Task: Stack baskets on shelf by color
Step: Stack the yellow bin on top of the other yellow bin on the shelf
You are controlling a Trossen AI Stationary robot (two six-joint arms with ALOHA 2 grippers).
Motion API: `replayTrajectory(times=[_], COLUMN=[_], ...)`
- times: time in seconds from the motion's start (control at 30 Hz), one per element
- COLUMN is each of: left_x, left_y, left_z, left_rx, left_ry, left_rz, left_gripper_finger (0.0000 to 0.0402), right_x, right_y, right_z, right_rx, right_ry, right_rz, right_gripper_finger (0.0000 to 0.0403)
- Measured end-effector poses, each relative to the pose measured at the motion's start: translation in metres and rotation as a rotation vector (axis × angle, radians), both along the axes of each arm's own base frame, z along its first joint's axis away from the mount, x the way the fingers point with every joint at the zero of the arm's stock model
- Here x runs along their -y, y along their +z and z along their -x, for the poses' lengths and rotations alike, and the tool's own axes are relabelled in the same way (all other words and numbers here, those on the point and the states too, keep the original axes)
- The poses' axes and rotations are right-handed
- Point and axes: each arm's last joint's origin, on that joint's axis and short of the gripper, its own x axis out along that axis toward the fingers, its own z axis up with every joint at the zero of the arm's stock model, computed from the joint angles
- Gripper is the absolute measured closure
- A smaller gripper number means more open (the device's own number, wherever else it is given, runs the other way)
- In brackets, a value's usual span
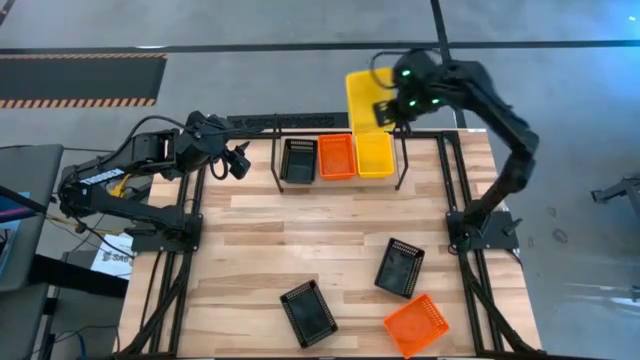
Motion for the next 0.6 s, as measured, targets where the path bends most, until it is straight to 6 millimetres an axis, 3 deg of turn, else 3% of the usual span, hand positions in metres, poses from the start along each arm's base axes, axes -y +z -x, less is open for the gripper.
replayTrajectory(times=[0.17,0.37,0.6], left_x=[0.000,0.000,0.000], left_y=[0.000,0.000,0.000], left_z=[0.000,0.000,0.000], left_rx=[-0.005,-0.012,-0.012], left_ry=[-0.005,-0.012,-0.016], left_rz=[-0.002,-0.006,-0.003], left_gripper_finger=[0.0160,0.0160,0.0160], right_x=[0.002,0.002,0.001], right_y=[-0.027,-0.036,-0.045], right_z=[-0.029,-0.056,-0.045], right_rx=[-0.094,-0.044,-0.110], right_ry=[0.080,0.180,0.166], right_rz=[-0.119,-0.108,-0.117], right_gripper_finger=[0.0400,0.0399,0.0398])
